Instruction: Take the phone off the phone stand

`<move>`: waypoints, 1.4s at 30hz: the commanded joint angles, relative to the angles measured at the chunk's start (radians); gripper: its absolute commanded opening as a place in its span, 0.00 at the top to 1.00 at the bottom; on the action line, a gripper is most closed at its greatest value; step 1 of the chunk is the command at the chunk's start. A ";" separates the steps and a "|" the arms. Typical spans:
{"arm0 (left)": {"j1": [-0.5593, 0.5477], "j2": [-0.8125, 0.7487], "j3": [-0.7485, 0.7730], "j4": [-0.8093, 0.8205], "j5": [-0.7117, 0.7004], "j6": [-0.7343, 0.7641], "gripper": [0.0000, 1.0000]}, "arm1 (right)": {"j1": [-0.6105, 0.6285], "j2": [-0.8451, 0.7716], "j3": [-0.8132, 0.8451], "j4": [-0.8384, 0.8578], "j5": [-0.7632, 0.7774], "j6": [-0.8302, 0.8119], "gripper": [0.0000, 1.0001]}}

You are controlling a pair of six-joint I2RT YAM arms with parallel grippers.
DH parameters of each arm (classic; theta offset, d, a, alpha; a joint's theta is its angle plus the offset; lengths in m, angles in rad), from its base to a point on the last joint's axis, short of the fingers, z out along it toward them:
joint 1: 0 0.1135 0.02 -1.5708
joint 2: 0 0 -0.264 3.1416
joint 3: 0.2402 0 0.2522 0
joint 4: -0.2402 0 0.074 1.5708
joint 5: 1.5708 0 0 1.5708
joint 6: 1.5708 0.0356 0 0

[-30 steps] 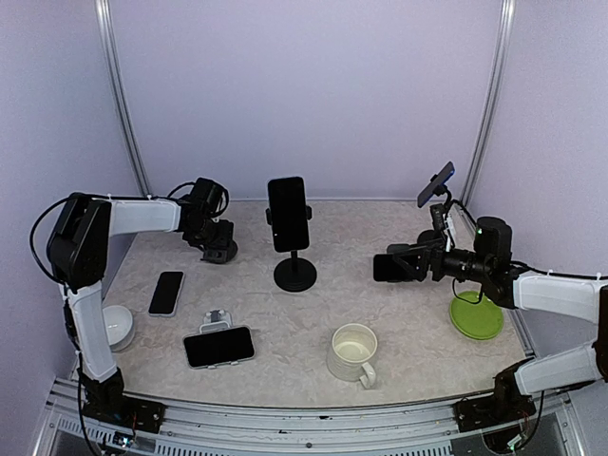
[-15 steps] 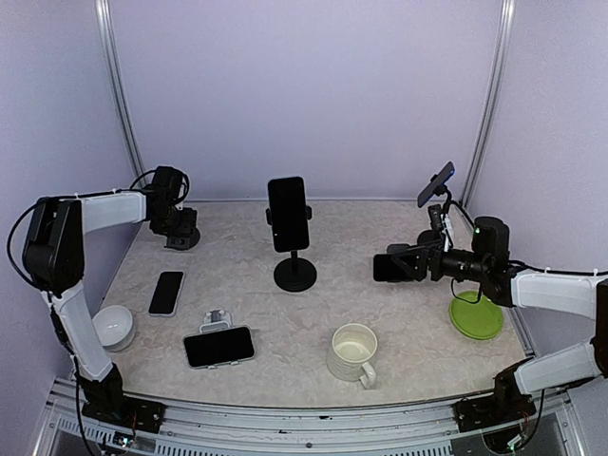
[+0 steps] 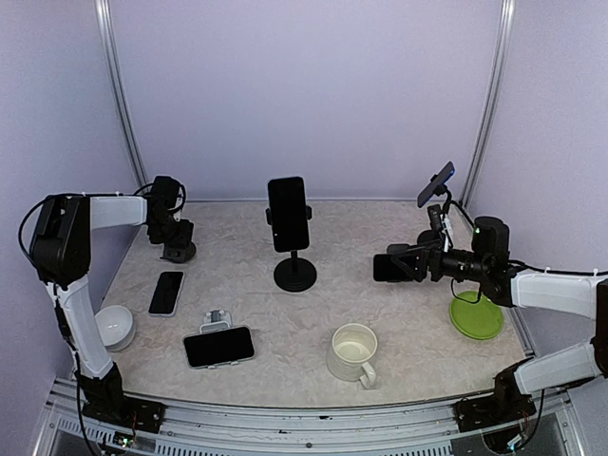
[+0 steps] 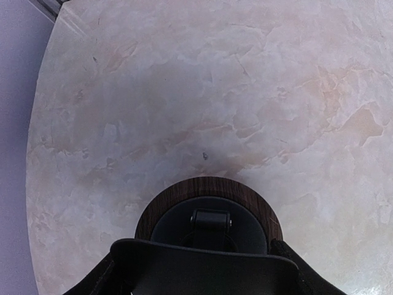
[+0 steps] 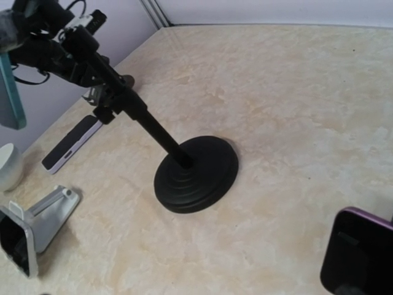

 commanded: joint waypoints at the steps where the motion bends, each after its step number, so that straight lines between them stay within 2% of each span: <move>1: 0.029 0.019 0.035 0.011 0.011 0.013 0.47 | 0.012 -0.004 0.028 0.039 -0.036 -0.012 0.00; 12: 0.029 0.054 0.033 0.017 -0.010 0.009 0.45 | 0.012 -0.006 0.029 0.043 -0.056 -0.011 0.00; 15: 0.029 0.060 0.029 0.020 -0.008 0.004 0.42 | 0.012 -0.009 0.026 0.041 -0.057 -0.011 0.00; 25: 0.029 0.066 0.028 -0.002 -0.017 -0.034 0.17 | 0.012 -0.020 0.068 -0.013 -0.063 -0.030 0.00; 30: 0.027 0.049 0.032 -0.022 -0.030 -0.046 0.09 | 0.012 -0.021 0.104 -0.038 -0.074 -0.022 0.00; 34: 0.002 -0.015 0.025 -0.021 -0.047 -0.055 0.02 | 0.012 -0.018 0.142 -0.040 -0.108 0.006 0.01; 42: -0.076 -0.188 -0.037 0.023 -0.050 -0.080 0.01 | 0.048 0.059 0.306 -0.118 -0.190 0.003 0.02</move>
